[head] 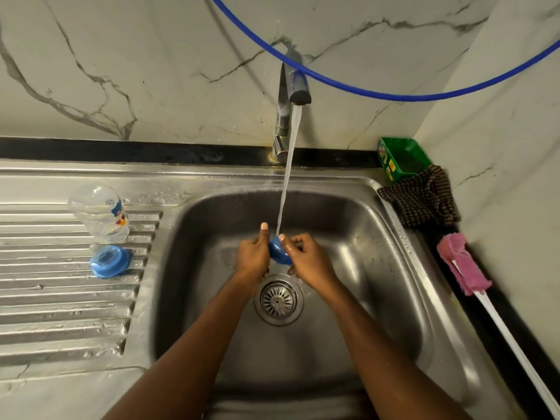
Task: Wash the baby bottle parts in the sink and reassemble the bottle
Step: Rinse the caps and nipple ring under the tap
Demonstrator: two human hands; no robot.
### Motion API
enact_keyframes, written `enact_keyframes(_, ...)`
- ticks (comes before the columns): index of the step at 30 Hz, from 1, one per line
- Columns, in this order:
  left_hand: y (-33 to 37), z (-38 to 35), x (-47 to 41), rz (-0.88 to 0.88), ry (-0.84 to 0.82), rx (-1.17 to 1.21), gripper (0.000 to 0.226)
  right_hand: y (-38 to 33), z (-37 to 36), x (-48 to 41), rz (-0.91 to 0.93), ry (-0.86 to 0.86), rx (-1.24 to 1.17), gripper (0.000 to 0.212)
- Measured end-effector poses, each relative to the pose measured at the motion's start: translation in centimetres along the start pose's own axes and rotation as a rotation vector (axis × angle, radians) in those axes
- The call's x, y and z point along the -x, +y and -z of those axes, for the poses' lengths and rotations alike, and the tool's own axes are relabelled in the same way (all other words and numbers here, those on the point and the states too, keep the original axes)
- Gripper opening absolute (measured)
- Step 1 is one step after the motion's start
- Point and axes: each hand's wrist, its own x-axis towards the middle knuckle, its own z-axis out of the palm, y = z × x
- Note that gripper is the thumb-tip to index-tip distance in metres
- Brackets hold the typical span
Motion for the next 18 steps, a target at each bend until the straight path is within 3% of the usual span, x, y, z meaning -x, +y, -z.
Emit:
enact_keyframes(3,0.8,1.1,2.1,-0.017,-0.001,0.05,0.053,-0.1,2.2,1.7,-0.006,0.07,0.019,0.038)
enact_keyframes(7,1.0,1.9,3.6,0.011,0.025,0.113,0.048,-0.3,3.7,4.2,0.213,0.316,0.103,0.034)
enact_keyframes(8,1.1,2.0,4.0,0.025,0.035,0.108,0.046,0.4,3.4,4.6,0.206,0.288,0.067,0.033)
enact_keyframes(11,1.2,1.9,5.1,0.071,0.027,0.063,0.04,2.4,2.6,5.2,-0.058,0.049,0.084,0.037)
enact_keyframes(12,1.2,1.9,5.5,0.064,0.023,0.048,0.038,3.0,2.6,5.2,-0.094,0.059,0.087,0.036)
enact_keyframes(15,1.2,2.5,5.9,0.014,0.025,-0.025,0.03,2.8,2.7,5.8,0.019,0.181,-0.014,0.028)
enact_keyframes(18,1.4,3.2,6.1,-0.01,0.044,-0.205,0.029,2.8,2.6,6.3,-0.065,0.009,0.044,0.03)
